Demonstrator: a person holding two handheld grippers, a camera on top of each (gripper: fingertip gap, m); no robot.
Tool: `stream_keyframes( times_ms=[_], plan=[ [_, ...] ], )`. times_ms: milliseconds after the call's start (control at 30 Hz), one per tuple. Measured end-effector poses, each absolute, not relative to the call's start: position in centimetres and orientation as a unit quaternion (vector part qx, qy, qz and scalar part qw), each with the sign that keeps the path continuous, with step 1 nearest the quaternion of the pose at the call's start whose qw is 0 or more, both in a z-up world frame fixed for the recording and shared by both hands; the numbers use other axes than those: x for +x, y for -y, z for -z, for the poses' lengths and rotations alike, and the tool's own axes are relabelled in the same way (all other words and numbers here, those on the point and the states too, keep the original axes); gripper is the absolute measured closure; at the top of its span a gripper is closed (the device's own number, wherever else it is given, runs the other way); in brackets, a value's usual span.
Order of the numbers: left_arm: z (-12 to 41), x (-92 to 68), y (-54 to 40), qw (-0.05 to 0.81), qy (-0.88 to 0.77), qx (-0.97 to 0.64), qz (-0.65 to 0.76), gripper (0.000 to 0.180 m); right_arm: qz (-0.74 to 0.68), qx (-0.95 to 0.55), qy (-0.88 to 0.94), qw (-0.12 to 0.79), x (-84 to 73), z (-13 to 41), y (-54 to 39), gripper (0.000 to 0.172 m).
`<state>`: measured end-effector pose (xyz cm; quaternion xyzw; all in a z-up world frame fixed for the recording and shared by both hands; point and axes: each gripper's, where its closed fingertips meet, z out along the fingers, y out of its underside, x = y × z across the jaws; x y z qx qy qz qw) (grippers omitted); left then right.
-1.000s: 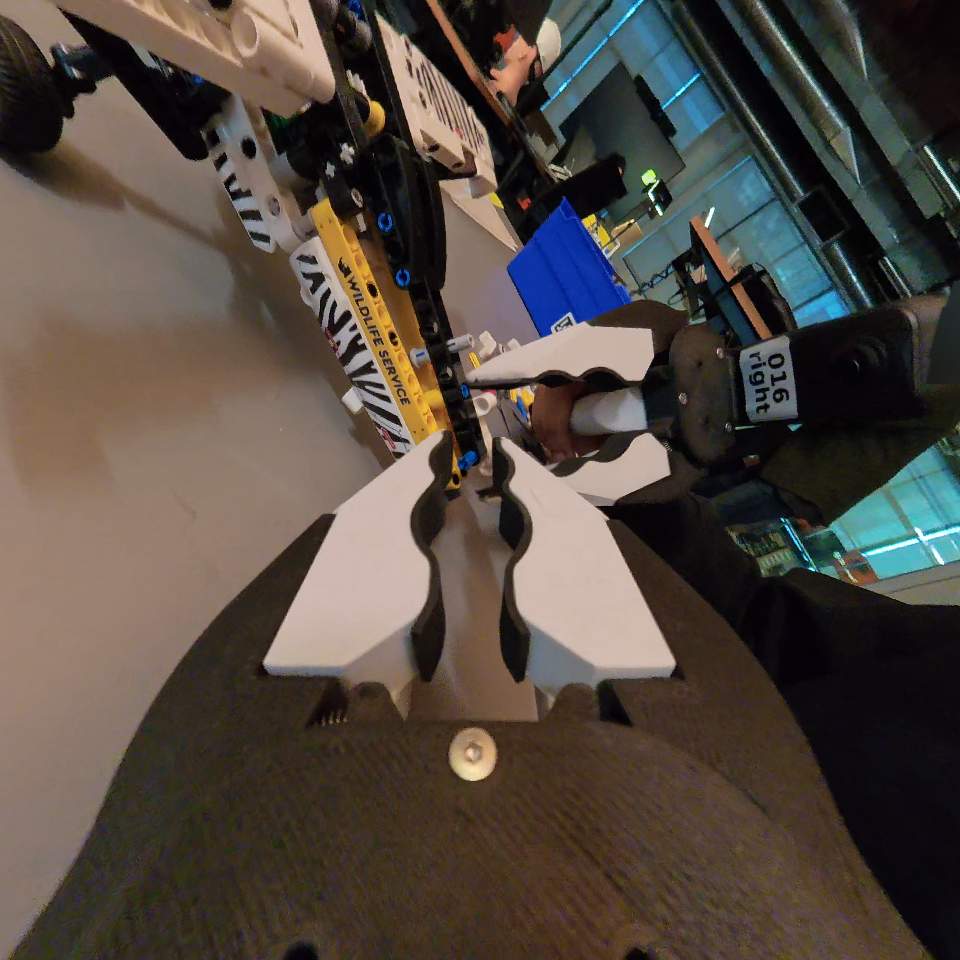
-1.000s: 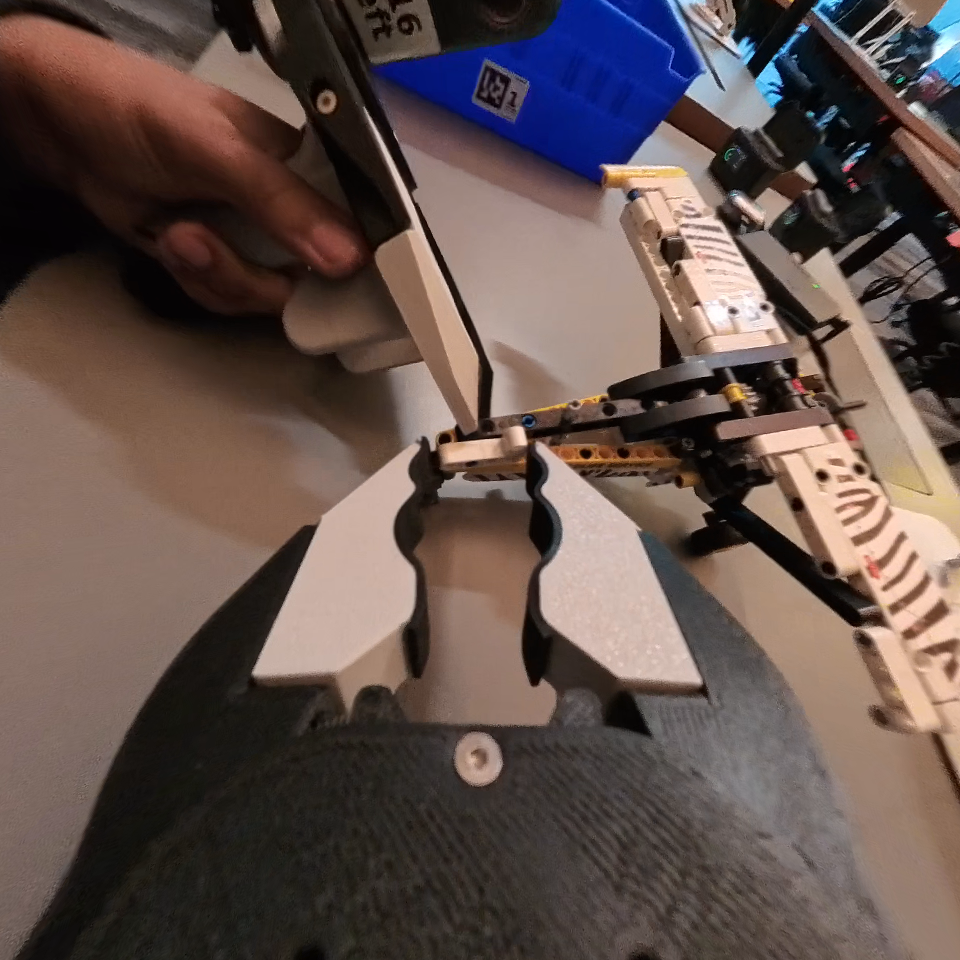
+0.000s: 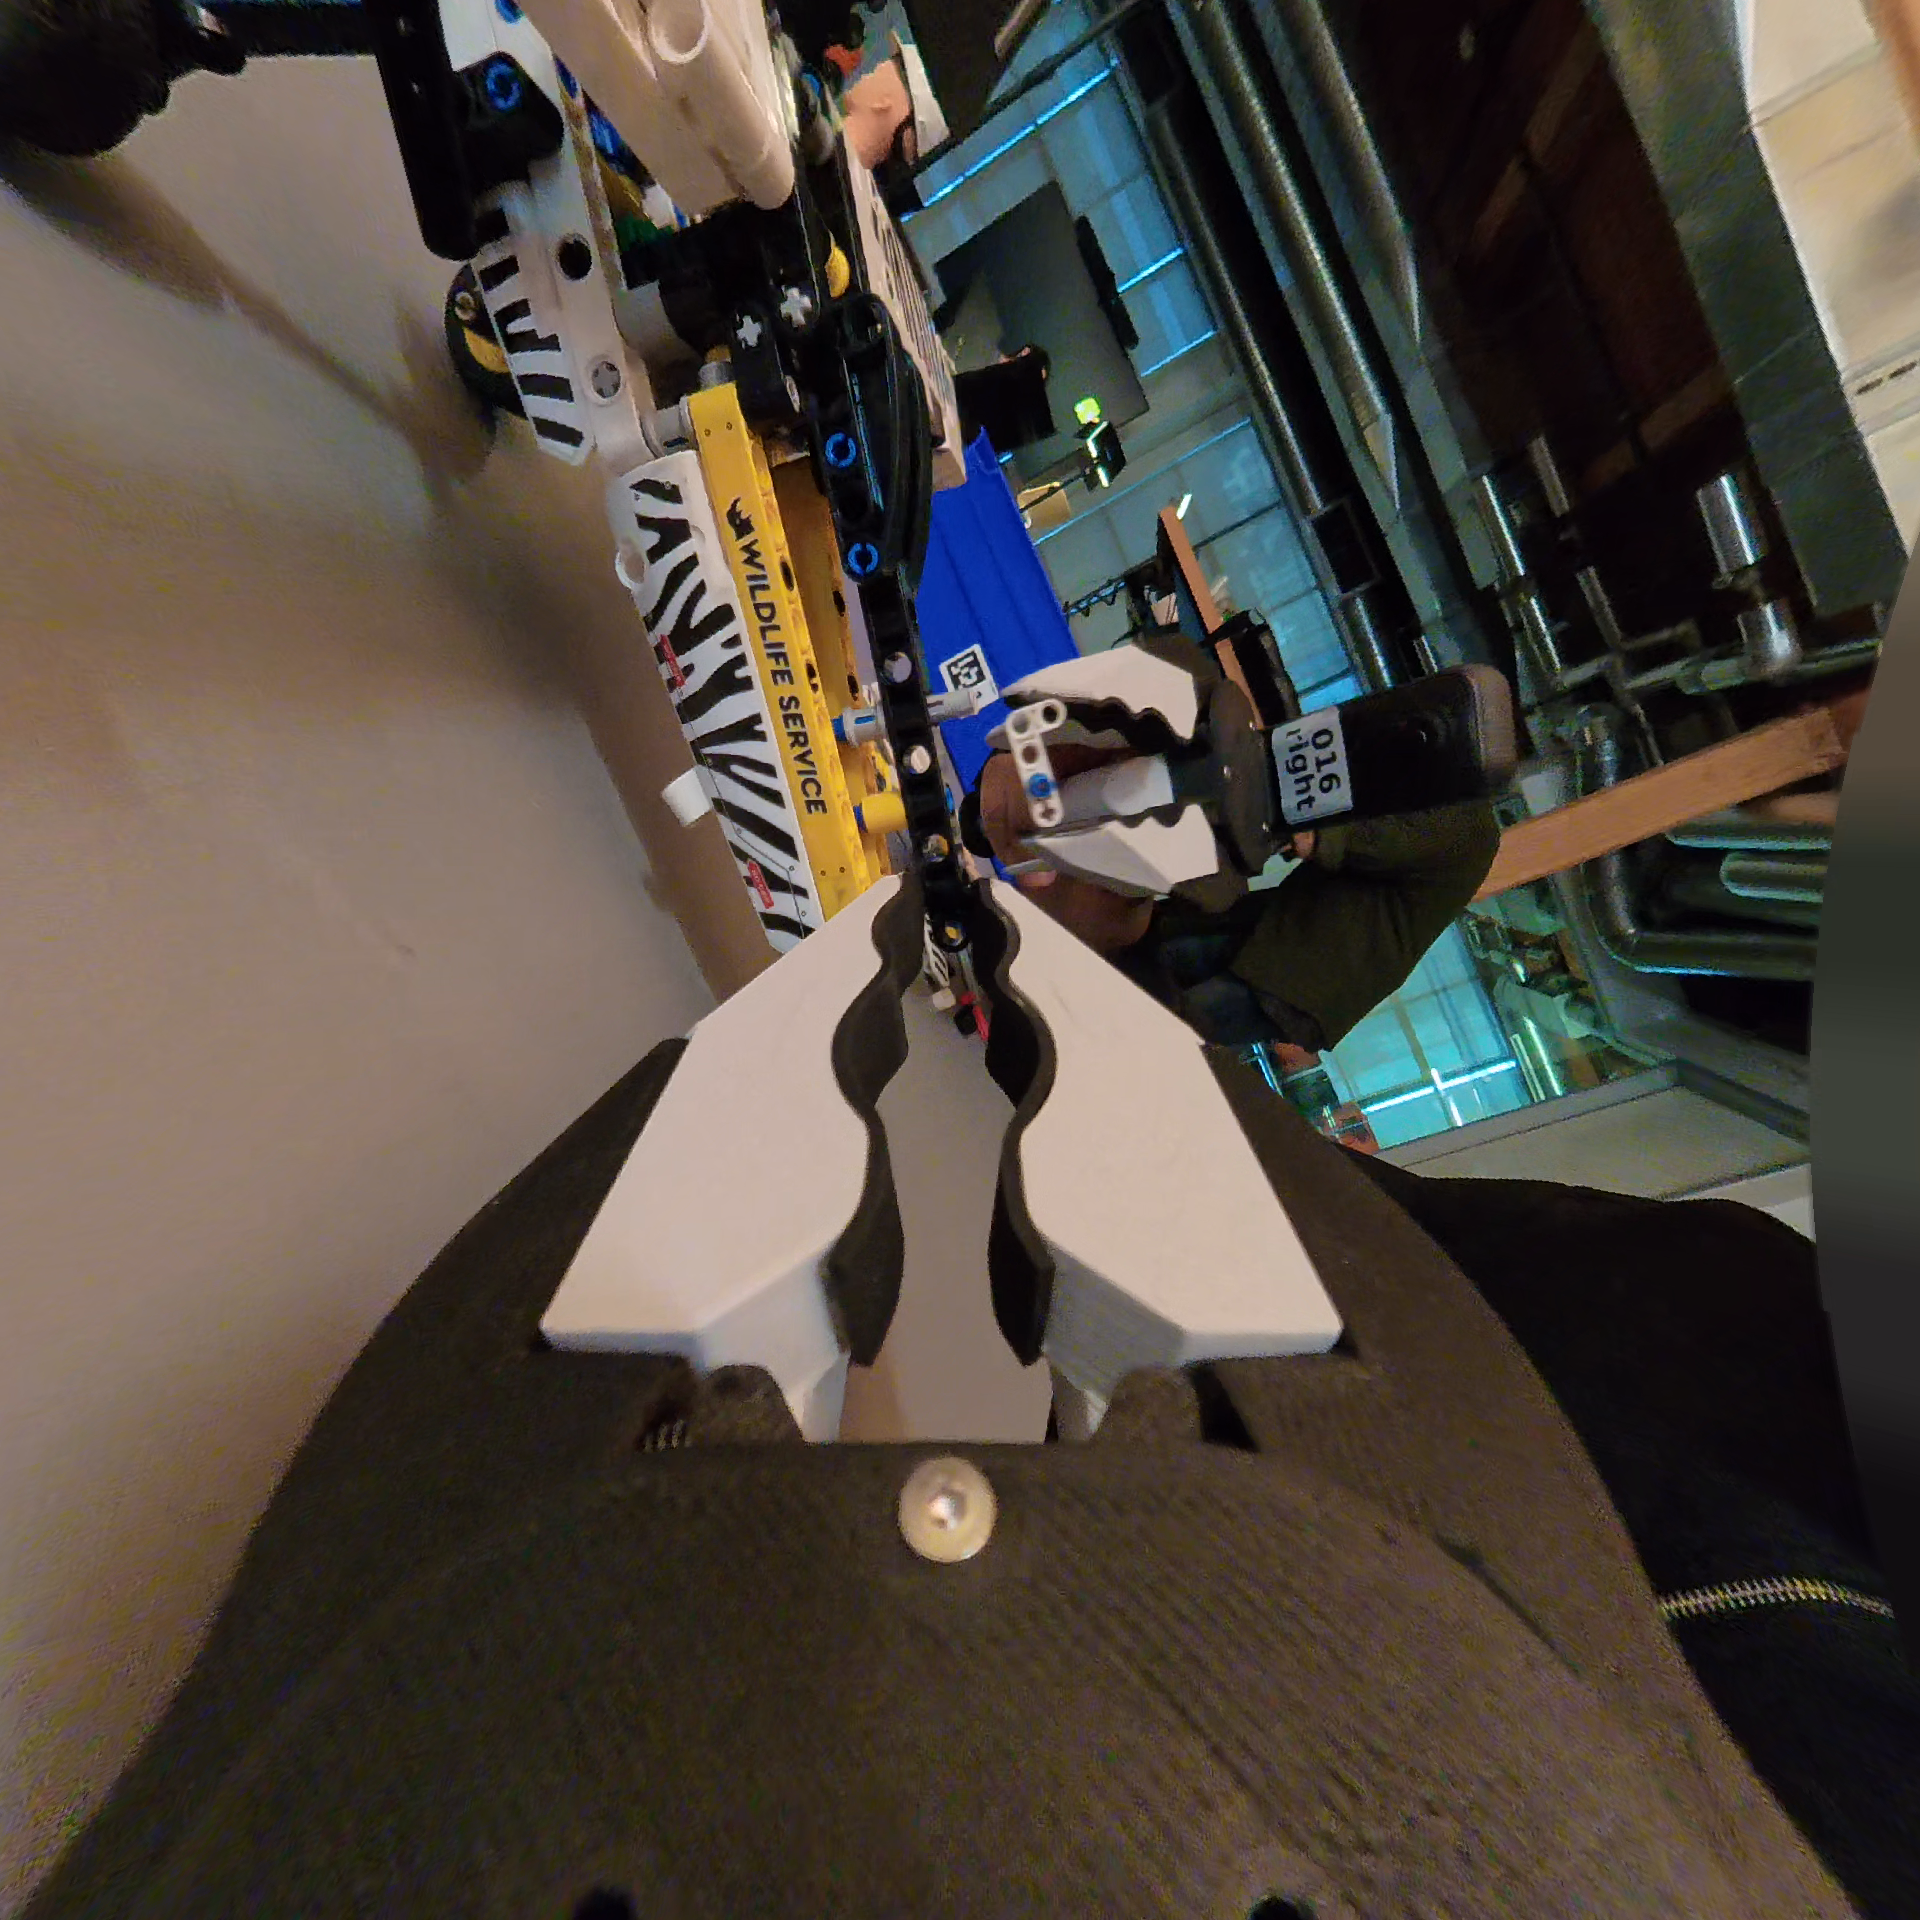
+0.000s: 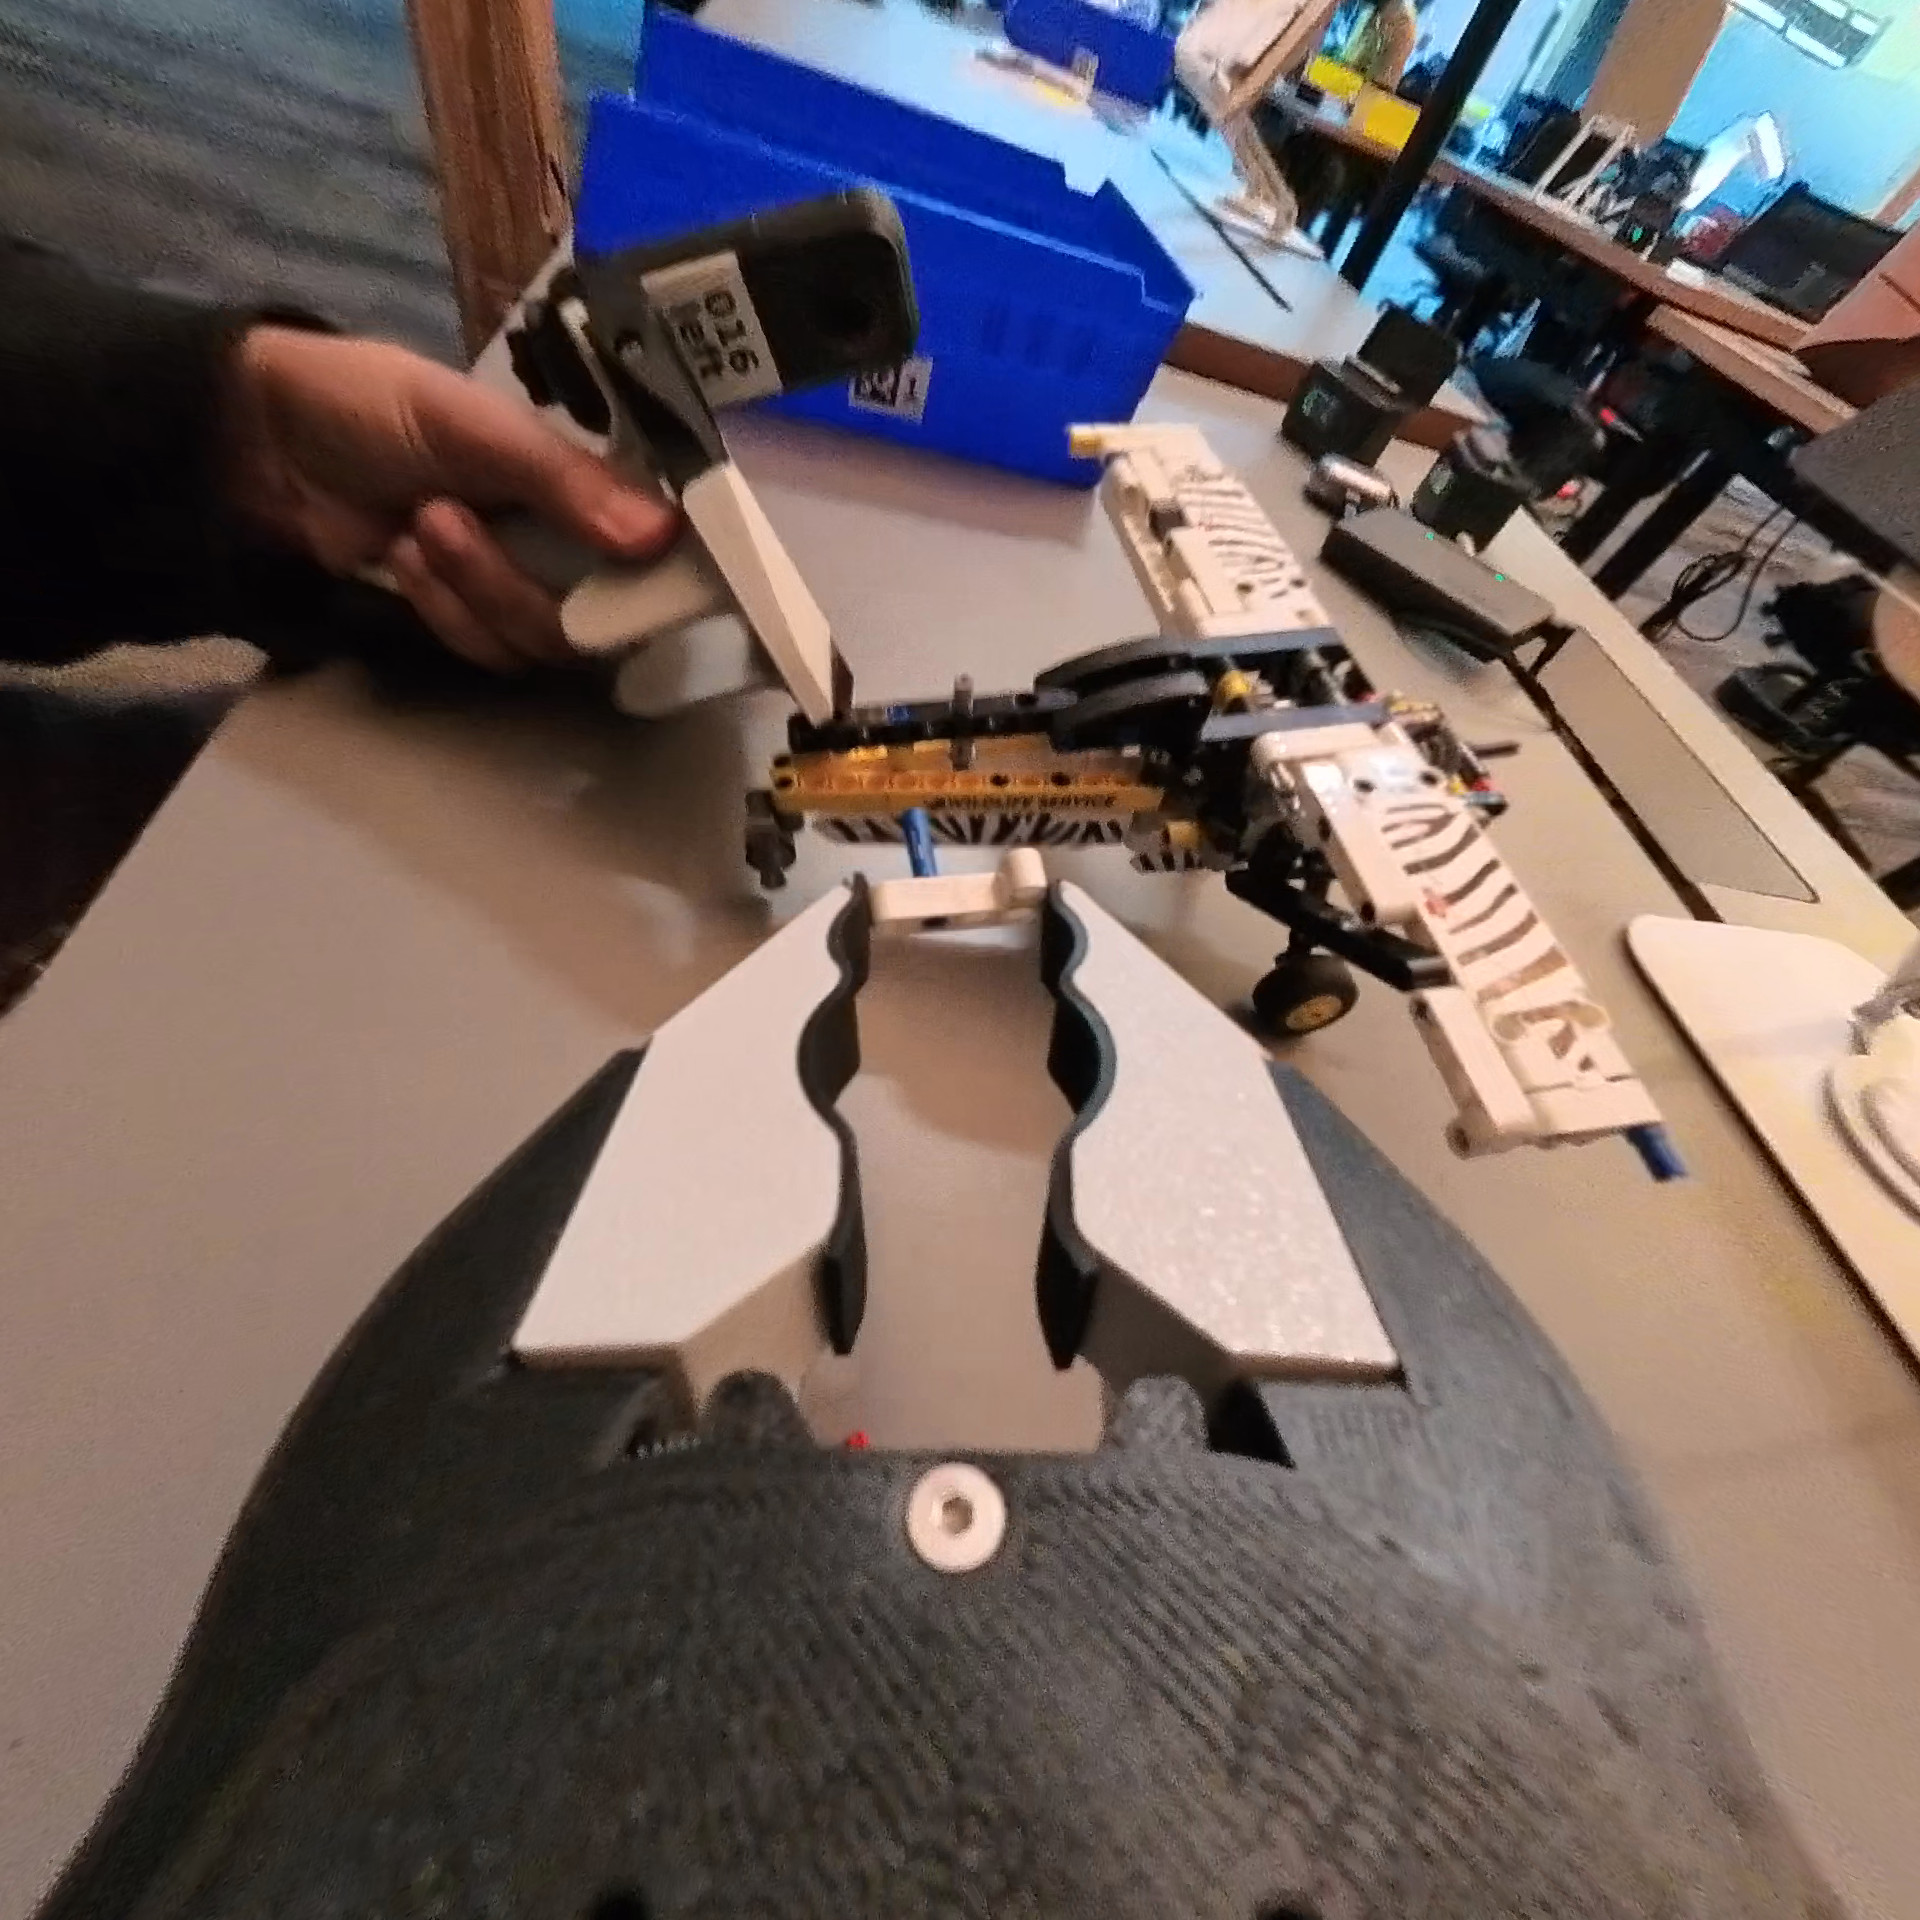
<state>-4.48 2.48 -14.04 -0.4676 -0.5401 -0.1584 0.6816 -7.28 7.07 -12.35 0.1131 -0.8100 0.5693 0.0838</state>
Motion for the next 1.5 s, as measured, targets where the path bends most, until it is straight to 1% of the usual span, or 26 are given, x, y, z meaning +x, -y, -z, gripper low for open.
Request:
stream_keyframes(
  times_ms=[133,267,333,500,567,667,933,967,1100,1200,1500],
  plan=[
    [15.1,-4.4,-3.3,0.651,0.545,-0.512,0.131,0.175,-0.556,0.123,0.816,0.106,-7.0,13.0,-6.8,0.14],
    [15.1,-4.4,-3.4,0.65,0.538,-0.527,0.102,0.173,-0.547,0.127,0.819,0.113,-6.9,13.7,-6.7,0.14],
    [14.8,-4.3,-3.3,0.657,0.529,-0.531,0.077,0.162,-0.549,0.133,0.817,0.115,-6.6,13.6,-6.6,0.14],
    [11.4,-3.3,-1.6,0.732,0.469,-0.495,-0.019,0.159,-0.556,0.153,0.809,0.116,-5.2,13.4,-6.0,0.14],
    [10.8,-2.6,-2.2,0.742,0.443,-0.503,-0.019,0.158,-0.556,0.169,0.806,0.111,-4.4,13.3,-5.8,0.14],
    [11.3,-2.0,-4.1,0.728,0.426,-0.537,0.011,0.155,-0.557,0.194,0.801,0.106,-3.0,13.3,-5.5,0.14],
    [12.7,-1.5,-6.2,0.691,0.43,-0.579,0.053,0.168,-0.561,0.221,0.79,0.115,-1.5,12.7,-5.2,0.139],
    [12.9,-1.5,-6.3,0.685,0.433,-0.583,0.053,0.173,-0.56,0.223,0.79,0.118,-1.4,12.7,-5.2,0.139],
    [13.0,-1.5,-6.4,0.682,0.437,-0.583,0.06,0.18,-0.547,0.226,0.796,0.126,-1.6,13.2,-5.3,0.139],
    [13.1,-1.3,-6.8,0.679,0.428,-0.592,0.067,0.18,-0.551,0.222,0.797,0.106,-1.2,13.4,-5.1,0.138],
    [13.2,-1.2,-7.1,0.674,0.427,-0.598,0.072,0.18,-0.533,0.228,0.807,0.111,-1.2,13.5,-5.4,0.138]
  ],
)
